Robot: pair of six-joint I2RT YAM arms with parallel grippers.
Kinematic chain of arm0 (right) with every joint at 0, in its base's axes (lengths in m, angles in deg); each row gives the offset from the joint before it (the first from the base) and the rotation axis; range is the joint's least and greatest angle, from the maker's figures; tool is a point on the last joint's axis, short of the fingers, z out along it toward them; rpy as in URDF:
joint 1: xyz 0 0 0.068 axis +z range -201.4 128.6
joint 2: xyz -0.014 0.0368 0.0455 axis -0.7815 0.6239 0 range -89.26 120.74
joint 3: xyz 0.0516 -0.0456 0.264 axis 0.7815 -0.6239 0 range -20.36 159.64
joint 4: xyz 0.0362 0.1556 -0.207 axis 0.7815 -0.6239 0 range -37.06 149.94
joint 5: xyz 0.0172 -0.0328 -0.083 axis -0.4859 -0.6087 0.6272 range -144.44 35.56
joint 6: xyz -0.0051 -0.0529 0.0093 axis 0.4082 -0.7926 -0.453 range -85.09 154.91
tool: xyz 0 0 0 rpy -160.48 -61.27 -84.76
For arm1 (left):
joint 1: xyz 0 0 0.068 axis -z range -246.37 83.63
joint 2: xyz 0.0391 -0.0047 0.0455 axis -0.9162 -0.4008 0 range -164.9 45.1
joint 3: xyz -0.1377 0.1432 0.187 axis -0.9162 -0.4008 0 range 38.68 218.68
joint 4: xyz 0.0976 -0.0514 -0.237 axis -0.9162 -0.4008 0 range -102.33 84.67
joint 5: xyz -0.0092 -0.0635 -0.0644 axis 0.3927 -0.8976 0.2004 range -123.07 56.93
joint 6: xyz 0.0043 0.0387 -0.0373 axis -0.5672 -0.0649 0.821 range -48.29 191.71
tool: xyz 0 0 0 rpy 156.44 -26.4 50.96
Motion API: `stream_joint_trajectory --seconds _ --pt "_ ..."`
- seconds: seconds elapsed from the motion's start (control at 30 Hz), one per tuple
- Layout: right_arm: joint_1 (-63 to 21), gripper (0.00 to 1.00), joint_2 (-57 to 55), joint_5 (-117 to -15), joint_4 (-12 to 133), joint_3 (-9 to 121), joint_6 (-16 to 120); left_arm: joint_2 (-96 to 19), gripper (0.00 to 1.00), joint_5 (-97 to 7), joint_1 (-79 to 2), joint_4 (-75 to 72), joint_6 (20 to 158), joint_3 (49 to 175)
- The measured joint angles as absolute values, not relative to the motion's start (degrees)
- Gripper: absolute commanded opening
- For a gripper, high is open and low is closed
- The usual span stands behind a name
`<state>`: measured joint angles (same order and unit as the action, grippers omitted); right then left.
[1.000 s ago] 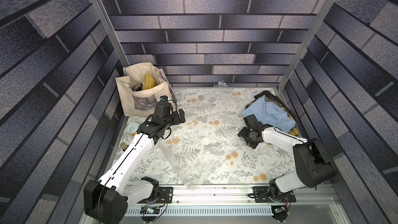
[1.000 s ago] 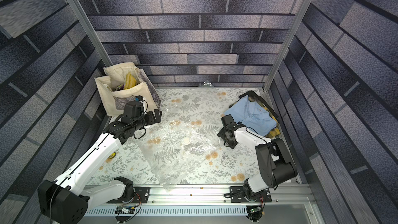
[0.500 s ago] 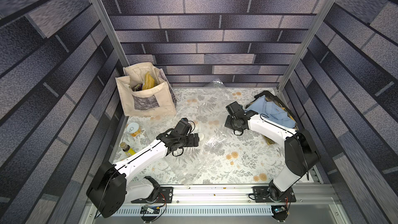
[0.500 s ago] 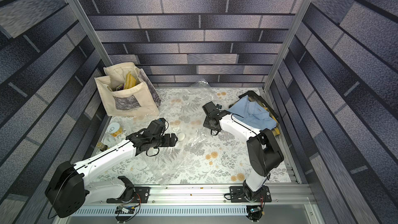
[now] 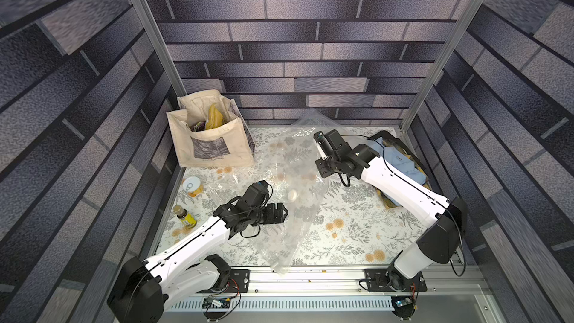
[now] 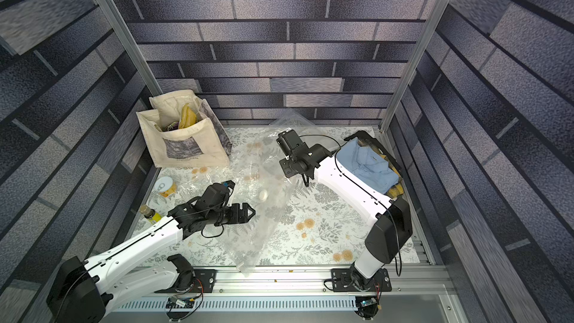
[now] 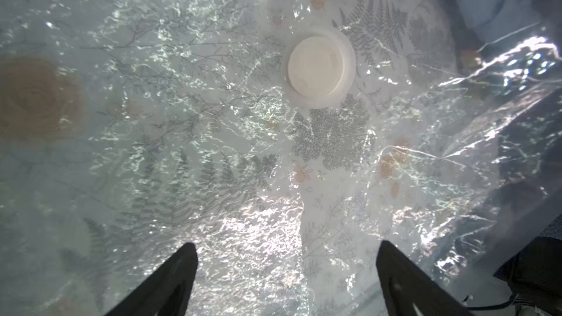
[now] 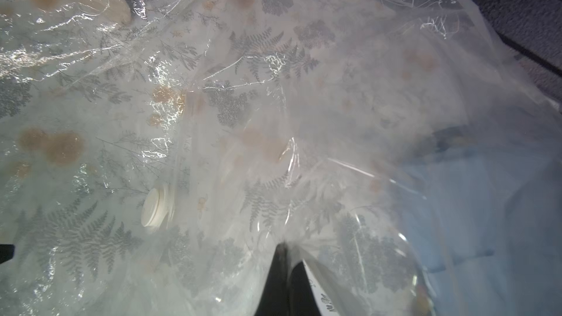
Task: Place the folded shirt into the vacuum bag
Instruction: Adjust the vacuum bag at the center of the board.
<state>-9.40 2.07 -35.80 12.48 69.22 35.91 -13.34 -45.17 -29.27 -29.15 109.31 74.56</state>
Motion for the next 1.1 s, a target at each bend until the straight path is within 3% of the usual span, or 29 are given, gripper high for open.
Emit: stream_joint_trajectory --seconds 0.13,0.27,0.43,0.53,0.6,0.7,0.9,0.97,1.1 --pt "-11.87 0.00 2.53 -33.27 13.70 69.31 27.69 -14.06 0.96 -45.12 -29.62 -29.47 109.14 77.33" --pt "-17.80 0.00 10.09 -28.59 15.17 71.12 21.94 -17.29 0.97 -45.12 -33.16 -30.11 107.93 80.79" --pt "-21.69 0.11 23.62 -22.49 15.28 78.33 17.13 -21.32 0.98 -44.79 -42.67 -30.92 106.27 84.46" --pt "-22.04 0.24 29.94 -19.80 14.80 84.28 15.38 -24.97 0.96 -42.87 -47.59 -32.27 104.63 87.58" --pt "-22.01 0.43 32.84 -18.40 14.69 87.69 14.92 -27.70 0.95 -41.12 -49.92 -33.21 103.61 89.66" --pt "-22.04 0.62 34.63 -16.50 13.40 91.27 15.91 -30.04 0.95 -39.81 -52.66 -33.56 103.32 90.60" --pt "-22.74 0.73 31.18 -21.18 5.90 93.22 29.07 -33.40 0.91 -38.61 -57.75 -35.64 103.15 91.74" --pt "-23.44 0.80 24.82 -27.96 5.53 86.40 35.58 -34.47 0.89 -38.67 -59.06 -35.86 103.13 92.11" --pt "-25.99 0.81 8.97 -41.11 6.58 69.04 47.73 -37.71 0.86 -39.09 -58.75 -35.84 102.69 93.18"
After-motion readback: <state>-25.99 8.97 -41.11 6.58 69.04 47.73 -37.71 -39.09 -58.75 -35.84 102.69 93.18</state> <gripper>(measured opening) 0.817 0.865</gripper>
